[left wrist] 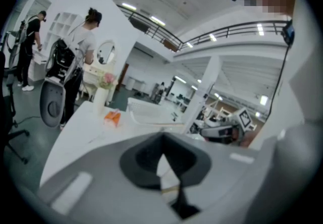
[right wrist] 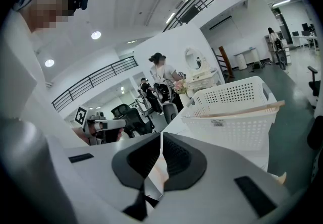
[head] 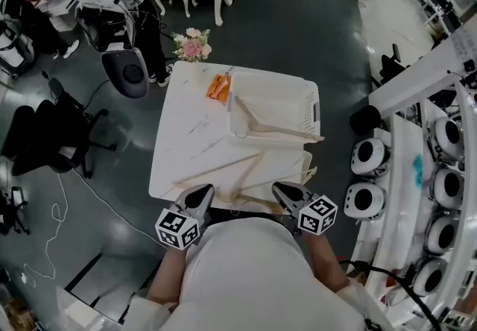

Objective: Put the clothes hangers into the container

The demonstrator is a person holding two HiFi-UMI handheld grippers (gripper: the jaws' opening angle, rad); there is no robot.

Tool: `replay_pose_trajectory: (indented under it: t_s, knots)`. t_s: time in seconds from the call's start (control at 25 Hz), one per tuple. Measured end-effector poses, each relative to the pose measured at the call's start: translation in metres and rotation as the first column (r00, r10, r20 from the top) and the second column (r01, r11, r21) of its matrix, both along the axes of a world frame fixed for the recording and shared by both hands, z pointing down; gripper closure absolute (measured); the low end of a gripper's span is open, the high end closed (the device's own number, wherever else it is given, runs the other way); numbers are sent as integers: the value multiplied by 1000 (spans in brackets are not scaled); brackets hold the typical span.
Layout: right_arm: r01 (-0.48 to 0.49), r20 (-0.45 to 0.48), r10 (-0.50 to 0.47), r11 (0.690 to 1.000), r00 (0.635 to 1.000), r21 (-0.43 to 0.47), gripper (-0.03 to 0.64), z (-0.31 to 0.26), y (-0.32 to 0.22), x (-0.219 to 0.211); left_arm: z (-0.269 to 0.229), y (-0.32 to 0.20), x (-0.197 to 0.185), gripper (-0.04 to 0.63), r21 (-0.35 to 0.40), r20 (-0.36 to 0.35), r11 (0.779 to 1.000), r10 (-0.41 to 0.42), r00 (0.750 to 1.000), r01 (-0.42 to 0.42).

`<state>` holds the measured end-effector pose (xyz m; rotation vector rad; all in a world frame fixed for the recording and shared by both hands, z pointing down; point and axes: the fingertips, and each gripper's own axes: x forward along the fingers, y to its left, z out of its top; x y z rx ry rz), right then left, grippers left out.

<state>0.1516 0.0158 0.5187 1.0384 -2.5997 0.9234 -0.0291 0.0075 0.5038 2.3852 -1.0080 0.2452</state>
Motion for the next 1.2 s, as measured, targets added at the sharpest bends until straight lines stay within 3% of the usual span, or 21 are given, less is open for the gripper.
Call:
replay_pose_trajectory:
  t_s: [0.32,0.52,0.72,0.84,1.08,1.2]
  knots:
    - [27,-7,-27,1000,1000,-9,603,5,4,0,5,7,-4,592,-22,-22,1000,-19,1000,19]
    - [77,-57,-77,997,995,5,603,11,-2,-5,9,16,-11,592,-34,-46,999,-33,998,31]
    - [228,-178,-227,974,957,-15,601,36,-8,-24,18,24,-27,592,-46,-71,996,-80,994,77]
    - [366,-285,-365,929,886,-53,600,61,-6,-43,28,33,-43,592,-72,-57,991,-117,992,113]
    - [618,-489,-611,767,623,-171,523,116,4,-65,51,66,-60,592,-127,-31,975,-187,982,181]
    - [674,-523,-660,710,539,-201,523,135,2,-74,57,77,-66,592,-126,-38,971,-209,977,203]
